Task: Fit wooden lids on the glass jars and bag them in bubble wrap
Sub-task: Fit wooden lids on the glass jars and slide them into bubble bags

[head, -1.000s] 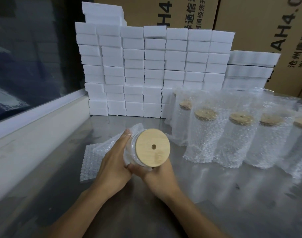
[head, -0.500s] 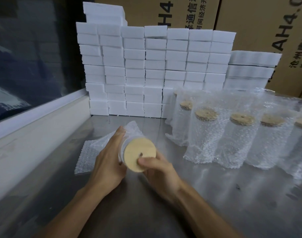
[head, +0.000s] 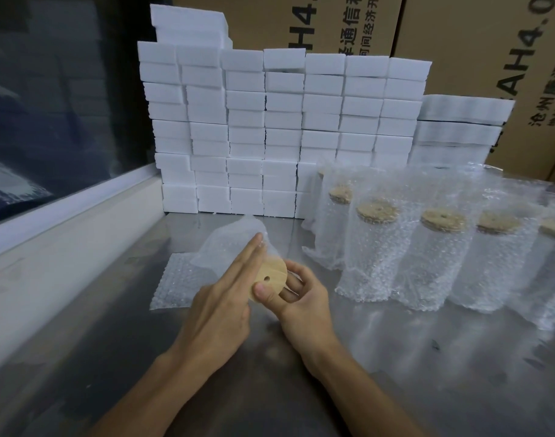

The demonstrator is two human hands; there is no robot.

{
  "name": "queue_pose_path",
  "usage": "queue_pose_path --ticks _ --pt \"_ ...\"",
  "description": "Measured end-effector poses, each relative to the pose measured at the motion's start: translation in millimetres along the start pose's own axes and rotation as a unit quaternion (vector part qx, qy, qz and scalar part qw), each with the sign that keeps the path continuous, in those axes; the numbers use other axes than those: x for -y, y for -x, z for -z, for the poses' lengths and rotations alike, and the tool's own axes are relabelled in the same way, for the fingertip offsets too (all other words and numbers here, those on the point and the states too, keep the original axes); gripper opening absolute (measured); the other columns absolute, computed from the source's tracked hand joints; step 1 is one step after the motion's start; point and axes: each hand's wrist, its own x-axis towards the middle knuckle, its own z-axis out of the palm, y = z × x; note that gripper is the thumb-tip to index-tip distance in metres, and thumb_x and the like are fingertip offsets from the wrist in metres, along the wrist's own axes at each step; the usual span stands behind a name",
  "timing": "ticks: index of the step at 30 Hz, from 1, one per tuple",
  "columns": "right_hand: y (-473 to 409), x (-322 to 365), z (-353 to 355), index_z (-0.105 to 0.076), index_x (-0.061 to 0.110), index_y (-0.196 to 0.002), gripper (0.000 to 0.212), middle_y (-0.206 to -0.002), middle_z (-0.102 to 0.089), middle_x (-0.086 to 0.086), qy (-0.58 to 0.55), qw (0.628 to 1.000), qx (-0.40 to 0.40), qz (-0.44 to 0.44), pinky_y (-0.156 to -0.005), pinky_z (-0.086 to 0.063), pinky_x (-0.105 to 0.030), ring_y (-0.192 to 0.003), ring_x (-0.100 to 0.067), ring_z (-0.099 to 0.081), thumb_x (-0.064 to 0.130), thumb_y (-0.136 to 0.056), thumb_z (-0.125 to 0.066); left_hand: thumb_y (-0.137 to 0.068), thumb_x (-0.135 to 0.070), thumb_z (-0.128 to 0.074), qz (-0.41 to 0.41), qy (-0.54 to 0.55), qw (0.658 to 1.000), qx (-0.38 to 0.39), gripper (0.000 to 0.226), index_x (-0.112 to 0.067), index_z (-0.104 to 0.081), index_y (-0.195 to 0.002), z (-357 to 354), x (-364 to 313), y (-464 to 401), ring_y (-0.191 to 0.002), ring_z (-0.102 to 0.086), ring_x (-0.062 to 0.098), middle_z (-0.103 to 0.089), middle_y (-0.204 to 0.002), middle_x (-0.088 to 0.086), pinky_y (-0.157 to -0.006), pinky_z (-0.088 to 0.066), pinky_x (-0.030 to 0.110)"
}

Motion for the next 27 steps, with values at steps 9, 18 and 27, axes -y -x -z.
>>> queue_pose_path --ticks 9,18,27 --pt "-2.7 -7.3 2.5 -0.053 0.024 -0.093 0.034 -0.084 -0.062 0.003 0.236 0.962 -0.115 0.077 -0.065 -0.045 -0.017 -0.066 0.0 -0.054 0.015 -0.075 -0.08 -0.054 0.024 -0.059 -0.124 -0.06 0.99 0.02 0.1 -0.009 -0.038 -0.146 -5.4 -17.1 -3.9 -0.107 -0.067 0.025 -0.035 -0.155 0.001 -0.058 -0.058 0.035" --pt "-1.4 -7.8 5.6 -0.037 0.026 -0.154 0.058 -0.13 -0.047 0.009 0.33 0.927 -0.064 0.167 -0.088 -0.028 0.006 -0.109 0.034 -0.033 0.013 -0.1 -0.055 -0.064 0.017 -0.054 -0.184 -0.055 0.981 -0.028 0.079 -0.007 -0.053 -0.139 -1.4 -17.4 -8.0 -0.114 -0.063 0.013 -0.049 -0.146 0.0 -0.072 -0.059 0.026" --pt "-8.1 -2.9 8.1 -0.069 0.015 -0.099 0.028 -0.082 -0.072 0.005 0.138 0.965 -0.167 0.148 -0.072 -0.058 -0.046 -0.072 -0.022 -0.068 0.016 -0.108 -0.043 -0.078 -0.039 -0.074 -0.152 -0.006 0.984 -0.092 0.078 -0.015 -0.038 -0.143 1.5 -2.9 -6.0 -0.134 -0.044 0.019 -0.038 -0.152 0.002 -0.102 -0.044 0.043"
